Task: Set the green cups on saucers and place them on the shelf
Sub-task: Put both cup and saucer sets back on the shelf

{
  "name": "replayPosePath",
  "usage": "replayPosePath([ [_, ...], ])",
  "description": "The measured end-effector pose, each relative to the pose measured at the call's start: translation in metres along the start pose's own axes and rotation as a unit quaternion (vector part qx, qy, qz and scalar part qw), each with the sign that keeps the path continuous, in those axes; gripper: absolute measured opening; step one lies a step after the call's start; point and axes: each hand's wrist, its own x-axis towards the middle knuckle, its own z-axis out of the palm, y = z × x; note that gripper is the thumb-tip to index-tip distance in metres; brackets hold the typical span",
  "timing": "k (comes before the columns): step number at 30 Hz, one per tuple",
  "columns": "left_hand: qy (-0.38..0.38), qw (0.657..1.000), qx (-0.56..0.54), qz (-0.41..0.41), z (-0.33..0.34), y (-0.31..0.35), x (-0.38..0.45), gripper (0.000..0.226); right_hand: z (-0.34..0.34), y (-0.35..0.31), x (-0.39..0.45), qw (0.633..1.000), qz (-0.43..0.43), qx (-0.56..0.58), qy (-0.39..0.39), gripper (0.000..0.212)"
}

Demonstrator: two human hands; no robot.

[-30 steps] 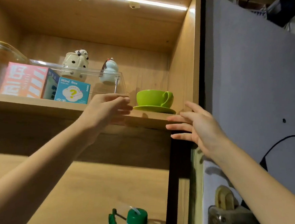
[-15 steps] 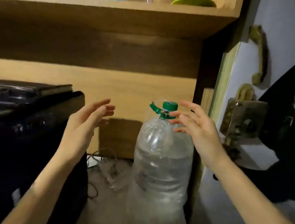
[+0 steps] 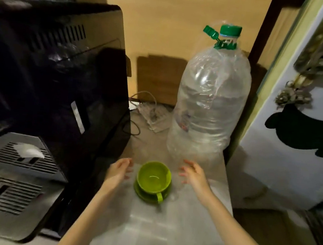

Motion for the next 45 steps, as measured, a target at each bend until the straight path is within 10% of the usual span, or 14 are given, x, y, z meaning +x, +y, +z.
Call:
replayPosePath([
  [5, 0.052, 0.985, 0.035, -0.159, 0.006, -0.042, 0.006, 0.020, 0.014, 0.037, 0.009, 0.990, 0.140, -0.032, -0.015, 0.027],
  [10, -0.019, 0.986, 0.066, -0.155, 0.011, -0.057, 0.014, 0.017, 0.028, 0.050, 0.018, 0.977, 0.200, -0.068, -0.034, 0.014],
  [27, -0.131, 0.979, 0.107, -0.117, 0.016, -0.035, 0.017, 0.013, 0.012, 0.028, 0.016, 0.981, 0.131, -0.116, -0.085, 0.032],
  [45, -0.253, 0.950, -0.129, 0.128, 0.014, 0.206, -0.047, 0.006, -0.044, -0.226, -0.071, 0.987, -0.130, 0.042, -0.086, 0.021],
])
